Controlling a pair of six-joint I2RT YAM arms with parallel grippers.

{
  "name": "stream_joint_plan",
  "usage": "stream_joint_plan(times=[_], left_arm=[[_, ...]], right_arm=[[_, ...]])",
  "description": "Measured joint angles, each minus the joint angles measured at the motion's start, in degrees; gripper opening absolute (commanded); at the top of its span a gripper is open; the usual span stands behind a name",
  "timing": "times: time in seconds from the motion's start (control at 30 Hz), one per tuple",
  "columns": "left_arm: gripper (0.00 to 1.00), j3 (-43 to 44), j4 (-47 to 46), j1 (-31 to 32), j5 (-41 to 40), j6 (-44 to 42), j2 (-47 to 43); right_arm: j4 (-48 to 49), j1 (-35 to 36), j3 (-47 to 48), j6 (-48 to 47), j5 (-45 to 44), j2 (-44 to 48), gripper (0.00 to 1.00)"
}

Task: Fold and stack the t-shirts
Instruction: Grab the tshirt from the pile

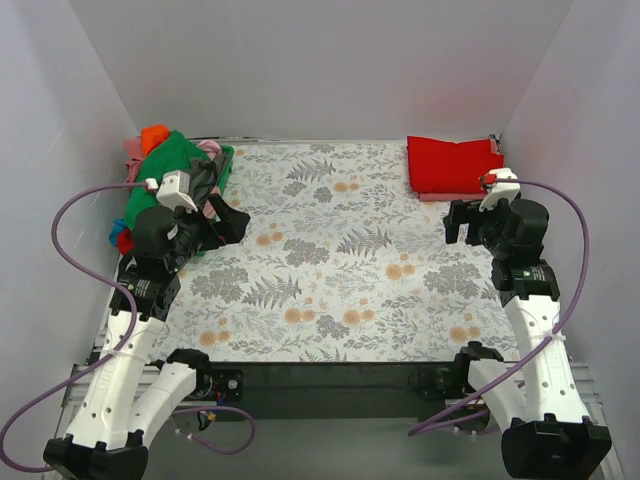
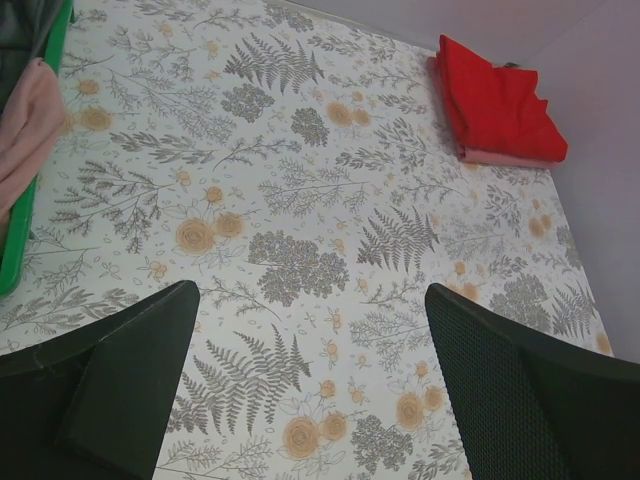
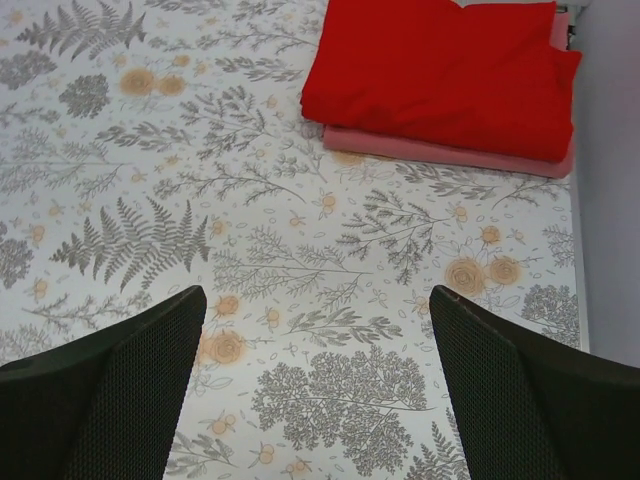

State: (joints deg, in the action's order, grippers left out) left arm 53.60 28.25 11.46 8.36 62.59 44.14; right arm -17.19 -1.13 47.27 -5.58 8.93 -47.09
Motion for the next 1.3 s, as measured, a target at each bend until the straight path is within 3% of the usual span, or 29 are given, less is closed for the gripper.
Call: stream_joint_plan(times=[0.3, 0.53, 0.63, 0.73, 0.87, 1.07, 1.3], left_arm=[[0.96, 0.0, -0.8, 0.0, -0.1, 0.9, 0.8], [0.98, 0.1, -3.3, -0.1, -5.3, 1.6, 3.0], [0.98, 1.9, -4.0, -3.0, -7.7, 3.3, 8.1], [0.97, 6.6, -4.3, -11.3, -6.4, 6.4, 16.2], [0.85, 16.6, -3.0, -20.2, -6.3, 11.4, 29.7], [0.78, 28.9, 4.5, -21.0, -13.1, 14.5, 45.4], [0.85, 29.9, 7.6, -21.0, -20.1, 7.7, 49.3]], right_arm=[[2.4, 0.0, 0.0, 1.0, -2.3, 0.0, 0.98], [1.7, -0.2, -1.6, -12.0, 17.3, -1.3, 0.95], [1.8, -0.3, -3.2, -14.5, 25.8, -4.7, 0.95], [2.1, -0.9, -5.9, -15.6, 31.3, -7.8, 0.95], [2.2, -1.8, -9.4, -16.3, 35.5, -8.2, 0.94], [2.8, -2.0, -9.7, -16.9, 38.6, -8.0, 0.94], [2.9, -2.1, -9.7, -16.6, 38.8, -8.4, 0.94]])
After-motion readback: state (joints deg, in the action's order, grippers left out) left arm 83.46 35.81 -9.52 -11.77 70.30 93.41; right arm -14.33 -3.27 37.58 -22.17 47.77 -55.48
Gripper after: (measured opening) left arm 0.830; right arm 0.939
